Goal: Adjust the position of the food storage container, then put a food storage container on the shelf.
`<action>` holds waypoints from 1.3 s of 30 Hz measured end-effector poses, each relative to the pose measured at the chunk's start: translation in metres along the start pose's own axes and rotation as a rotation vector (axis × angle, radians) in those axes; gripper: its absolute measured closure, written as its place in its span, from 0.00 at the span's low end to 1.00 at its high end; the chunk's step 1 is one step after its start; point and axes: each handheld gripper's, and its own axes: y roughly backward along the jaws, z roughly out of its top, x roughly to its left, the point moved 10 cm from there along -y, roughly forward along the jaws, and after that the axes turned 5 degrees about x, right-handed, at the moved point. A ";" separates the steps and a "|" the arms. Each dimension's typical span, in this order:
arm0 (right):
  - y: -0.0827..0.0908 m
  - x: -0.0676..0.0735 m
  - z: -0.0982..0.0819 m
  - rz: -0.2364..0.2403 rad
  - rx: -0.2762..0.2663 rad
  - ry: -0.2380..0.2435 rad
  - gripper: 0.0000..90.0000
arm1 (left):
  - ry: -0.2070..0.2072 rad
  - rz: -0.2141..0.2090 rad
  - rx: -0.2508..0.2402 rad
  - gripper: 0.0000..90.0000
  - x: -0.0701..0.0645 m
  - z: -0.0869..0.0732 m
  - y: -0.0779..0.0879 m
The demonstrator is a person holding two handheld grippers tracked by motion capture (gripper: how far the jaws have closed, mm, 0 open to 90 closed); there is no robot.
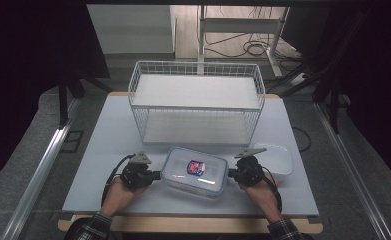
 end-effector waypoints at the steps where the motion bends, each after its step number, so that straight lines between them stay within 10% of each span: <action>1: -0.001 0.000 0.002 -0.004 0.001 0.000 0.99 | 0.002 -0.002 0.000 0.99 -0.003 -0.002 0.001; 11: -0.009 -0.001 0.008 -0.009 -0.007 0.006 0.99 | 0.003 0.035 -0.003 0.94 -0.016 -0.014 0.007; 16: -0.005 -0.001 0.007 -0.019 -0.028 0.012 0.92 | 0.030 0.104 -0.022 0.62 -0.005 -0.016 0.012; 28: 0.029 0.001 -0.005 -0.044 -0.118 0.034 0.51 | 0.091 0.153 -0.069 0.12 0.016 -0.020 0.022; 39: 0.039 0.005 -0.007 0.038 -0.177 0.007 0.20 | 0.094 0.146 -0.112 0.03 0.023 -0.017 0.026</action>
